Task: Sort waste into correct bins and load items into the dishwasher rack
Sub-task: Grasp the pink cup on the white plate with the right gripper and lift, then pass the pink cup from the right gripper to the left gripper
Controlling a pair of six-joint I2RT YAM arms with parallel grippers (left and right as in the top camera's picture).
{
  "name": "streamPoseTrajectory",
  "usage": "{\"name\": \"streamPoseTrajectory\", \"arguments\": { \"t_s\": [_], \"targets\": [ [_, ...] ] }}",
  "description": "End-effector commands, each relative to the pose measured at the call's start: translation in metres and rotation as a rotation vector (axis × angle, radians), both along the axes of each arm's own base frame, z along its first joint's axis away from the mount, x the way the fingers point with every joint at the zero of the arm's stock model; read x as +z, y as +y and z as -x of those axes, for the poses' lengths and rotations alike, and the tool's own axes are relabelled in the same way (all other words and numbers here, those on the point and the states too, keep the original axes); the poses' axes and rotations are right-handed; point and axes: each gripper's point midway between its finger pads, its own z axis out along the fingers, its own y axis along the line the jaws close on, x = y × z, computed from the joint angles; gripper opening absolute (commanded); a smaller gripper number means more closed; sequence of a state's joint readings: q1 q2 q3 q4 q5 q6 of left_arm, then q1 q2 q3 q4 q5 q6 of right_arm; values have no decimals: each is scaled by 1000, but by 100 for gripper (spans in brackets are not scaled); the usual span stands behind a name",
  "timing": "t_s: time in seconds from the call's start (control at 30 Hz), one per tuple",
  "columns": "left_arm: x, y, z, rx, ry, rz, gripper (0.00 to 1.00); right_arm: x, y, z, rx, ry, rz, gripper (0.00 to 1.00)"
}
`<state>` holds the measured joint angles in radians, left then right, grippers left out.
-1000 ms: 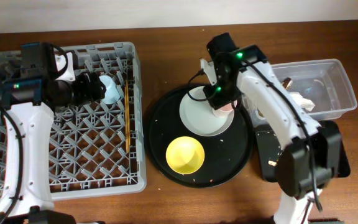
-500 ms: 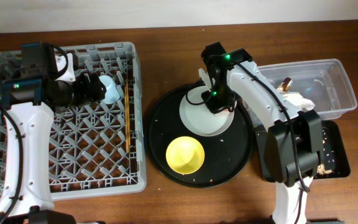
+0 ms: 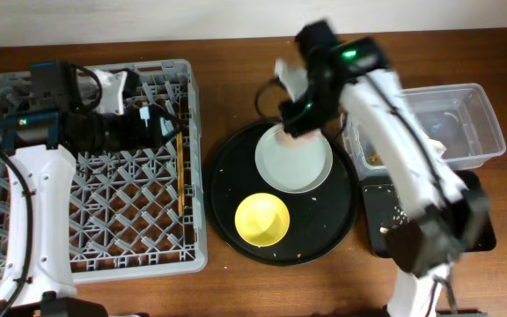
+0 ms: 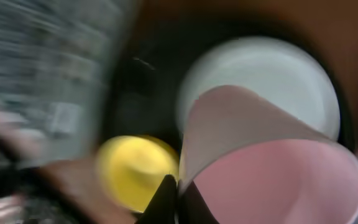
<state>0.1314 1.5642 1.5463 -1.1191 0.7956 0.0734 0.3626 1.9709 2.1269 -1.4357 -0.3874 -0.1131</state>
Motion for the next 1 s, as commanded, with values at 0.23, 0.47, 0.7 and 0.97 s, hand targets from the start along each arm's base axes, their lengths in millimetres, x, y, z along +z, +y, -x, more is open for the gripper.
{"name": "streamPoseTrajectory", "arguments": {
  "t_s": [0.23, 0.47, 0.7, 0.97],
  "targets": [
    [98, -63, 50, -408, -277, 556, 99, 171, 32, 96, 256, -218, -488, 4],
    [107, -98, 70, -549, -303, 612, 99, 186, 43, 113, 360, -200, -610, 4],
    [112, -116, 82, -626, -313, 645, 99, 186, 49, 118, 382, -197, -612, 4],
    [114, -126, 89, -667, -320, 651, 84, 182, 61, 129, 438, -206, -588, 4]
  ]
}}
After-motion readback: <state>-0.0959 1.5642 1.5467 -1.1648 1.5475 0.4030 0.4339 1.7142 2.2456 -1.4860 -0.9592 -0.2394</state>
